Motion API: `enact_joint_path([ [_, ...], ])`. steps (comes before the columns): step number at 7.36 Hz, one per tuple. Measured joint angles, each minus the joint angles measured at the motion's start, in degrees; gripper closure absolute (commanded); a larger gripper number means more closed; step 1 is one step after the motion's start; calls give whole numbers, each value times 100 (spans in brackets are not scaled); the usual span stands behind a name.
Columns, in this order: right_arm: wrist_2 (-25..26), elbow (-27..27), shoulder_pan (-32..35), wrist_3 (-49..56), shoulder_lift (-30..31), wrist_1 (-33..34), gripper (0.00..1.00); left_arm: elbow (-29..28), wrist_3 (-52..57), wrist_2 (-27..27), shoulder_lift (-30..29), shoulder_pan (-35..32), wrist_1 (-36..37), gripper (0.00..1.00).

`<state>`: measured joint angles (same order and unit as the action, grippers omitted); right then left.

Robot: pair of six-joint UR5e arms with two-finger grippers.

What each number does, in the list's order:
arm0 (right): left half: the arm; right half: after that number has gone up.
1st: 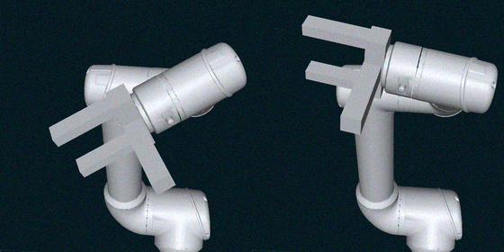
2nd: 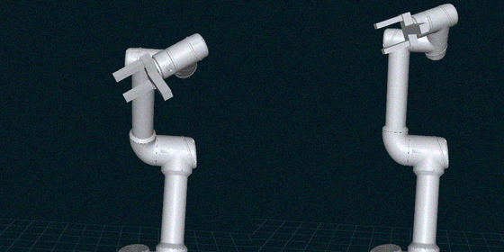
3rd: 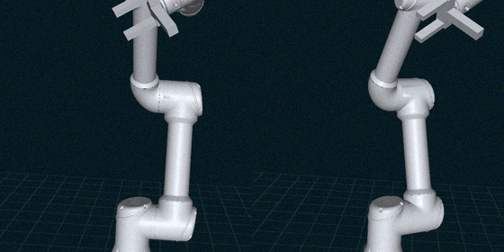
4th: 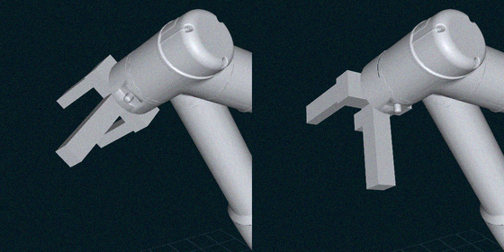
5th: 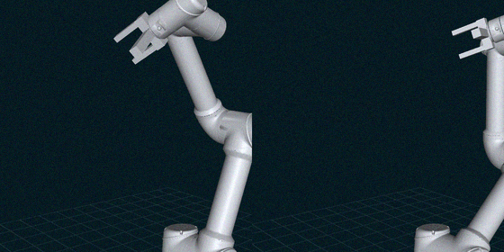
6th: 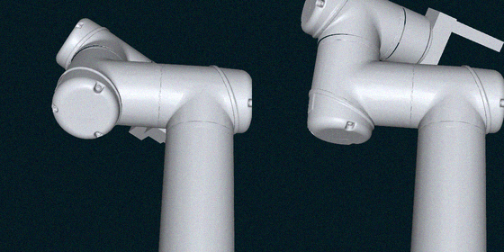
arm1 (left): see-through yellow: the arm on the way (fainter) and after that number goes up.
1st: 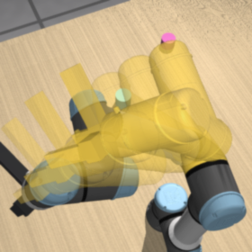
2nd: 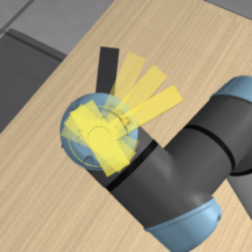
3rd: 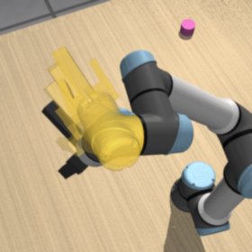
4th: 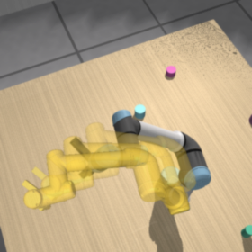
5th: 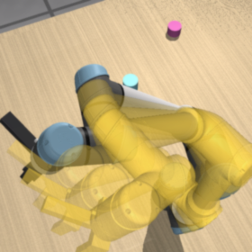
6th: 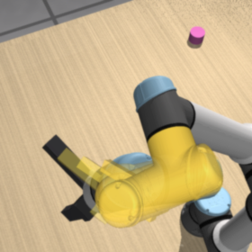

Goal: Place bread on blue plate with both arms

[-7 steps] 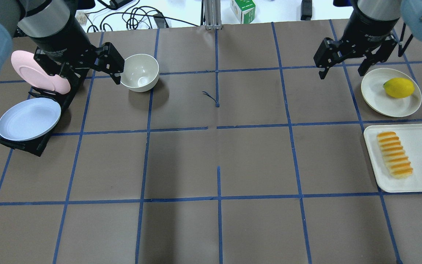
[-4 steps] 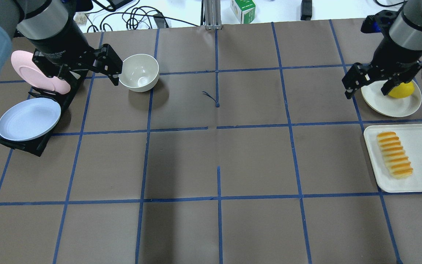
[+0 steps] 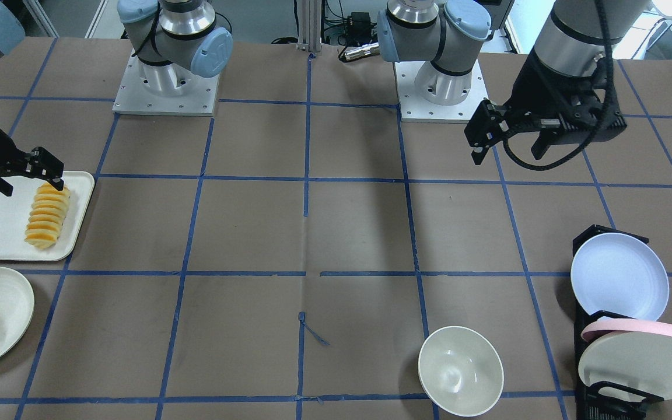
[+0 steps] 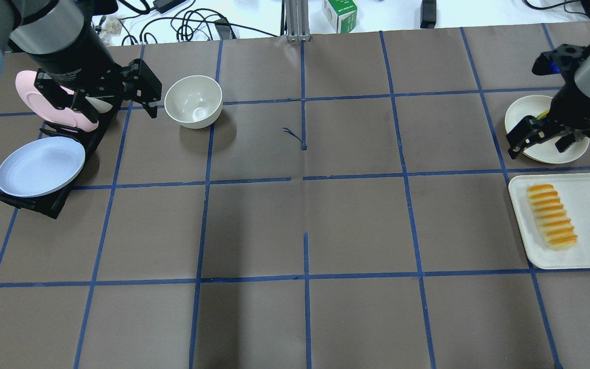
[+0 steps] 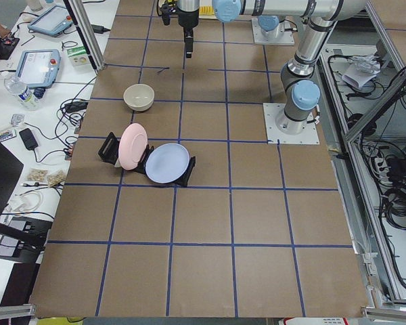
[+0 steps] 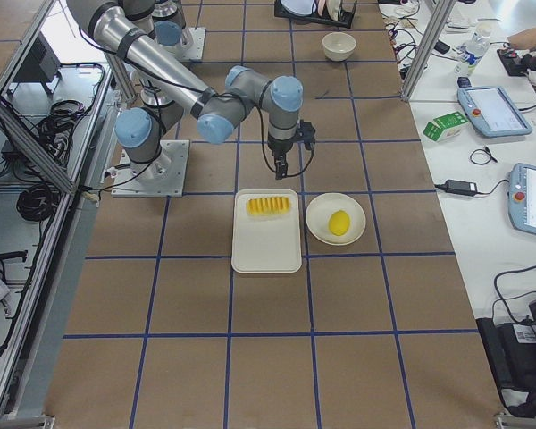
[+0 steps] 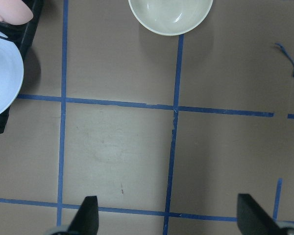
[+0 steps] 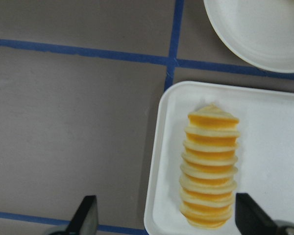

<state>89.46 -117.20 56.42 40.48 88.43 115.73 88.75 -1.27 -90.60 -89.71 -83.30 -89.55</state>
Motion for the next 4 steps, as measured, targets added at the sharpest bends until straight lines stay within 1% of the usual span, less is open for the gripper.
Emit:
enact_joint_path([
  [2, 16, -817, -318, 456, -62, 1209, 0, 36, 24, 27, -67, 868, 15, 0],
  [3, 43, -1008, -362, 598, -156, 1606, 0, 45, 22, 37, -149, 1267, 36, 0],
  [4, 44, -1083, -420, 728, -304, 1798, 0, 36, 33, 20, -257, 1563, 85, 0],
])
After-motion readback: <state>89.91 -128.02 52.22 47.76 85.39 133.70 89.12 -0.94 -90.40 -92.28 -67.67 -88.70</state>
